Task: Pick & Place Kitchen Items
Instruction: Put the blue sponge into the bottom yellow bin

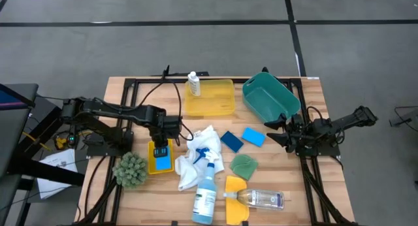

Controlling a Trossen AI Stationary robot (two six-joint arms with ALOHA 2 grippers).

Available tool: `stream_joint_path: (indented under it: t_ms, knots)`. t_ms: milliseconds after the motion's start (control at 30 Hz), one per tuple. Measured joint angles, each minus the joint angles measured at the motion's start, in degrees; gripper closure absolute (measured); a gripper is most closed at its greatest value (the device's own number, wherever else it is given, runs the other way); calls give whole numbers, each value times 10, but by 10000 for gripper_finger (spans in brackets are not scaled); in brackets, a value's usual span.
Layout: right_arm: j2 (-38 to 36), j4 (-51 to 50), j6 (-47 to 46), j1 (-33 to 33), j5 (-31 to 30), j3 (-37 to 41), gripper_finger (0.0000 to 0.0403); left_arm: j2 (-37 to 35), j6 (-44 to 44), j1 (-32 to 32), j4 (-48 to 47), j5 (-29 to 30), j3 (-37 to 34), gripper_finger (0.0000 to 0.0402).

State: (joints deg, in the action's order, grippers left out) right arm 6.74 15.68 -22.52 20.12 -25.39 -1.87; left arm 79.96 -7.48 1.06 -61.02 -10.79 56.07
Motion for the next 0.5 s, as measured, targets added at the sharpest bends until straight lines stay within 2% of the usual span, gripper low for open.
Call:
stream_joint_path:
  t_ms: [333, 500]
  knots:
    - [0, -2, 0, 0, 0, 0, 125, 0, -3, 0, -5, 24, 0, 401]
    - [0, -2, 0, 0, 0, 0, 125, 0, -5, 0, -2, 24, -26, 401]
